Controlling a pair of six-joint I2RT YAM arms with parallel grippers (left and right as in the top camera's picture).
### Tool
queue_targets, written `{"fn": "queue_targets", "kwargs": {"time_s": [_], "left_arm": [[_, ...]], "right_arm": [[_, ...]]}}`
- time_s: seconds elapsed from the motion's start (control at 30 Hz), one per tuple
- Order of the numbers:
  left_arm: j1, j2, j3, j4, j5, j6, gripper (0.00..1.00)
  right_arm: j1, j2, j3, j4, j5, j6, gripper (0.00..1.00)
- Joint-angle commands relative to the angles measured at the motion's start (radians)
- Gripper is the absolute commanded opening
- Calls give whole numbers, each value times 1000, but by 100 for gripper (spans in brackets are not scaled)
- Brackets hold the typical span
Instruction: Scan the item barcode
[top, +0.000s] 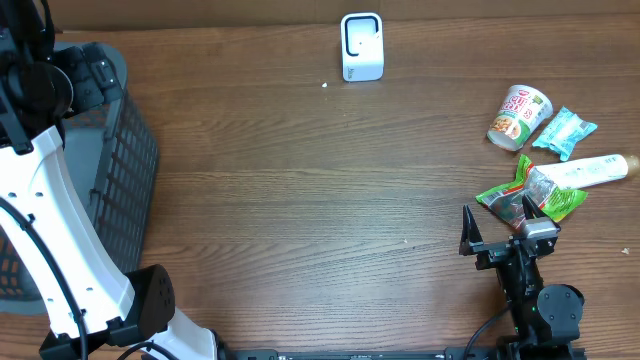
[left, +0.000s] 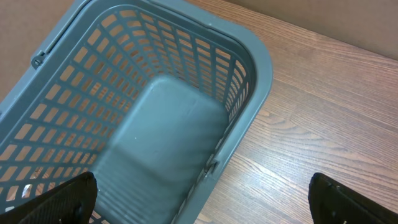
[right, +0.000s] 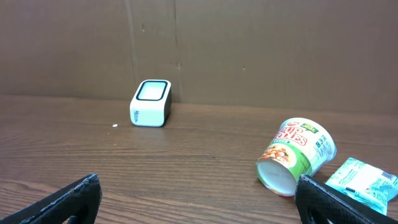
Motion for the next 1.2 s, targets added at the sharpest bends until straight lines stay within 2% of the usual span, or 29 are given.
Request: {"fn": "queue_targets", "kwargs": {"time_s": [0.0,0.63,0.73,0.83,0.9,1.17], "left_arm": [[-2,2,2,1,1,14,100],[-9,-27,-31,10,-9,14,100],[-12,-121,-185,74,45,7,100],[-24,-242,-425,229,143,-49,100],[-51,-401,-751,486,249,-84,100],[-178,-850,-1534,1138,281,-80,100]], "right_arm": [[-6,-12,-10,3,-5,3,100],[-6,-12,-10,3,-5,3,100],[-6,-12,-10,3,-5,3,100],[-7,-12,-10,3,-5,3,100],[-6,-12,-10,3,-5,3,100],[-6,-12,-10,3,-5,3,100]]}}
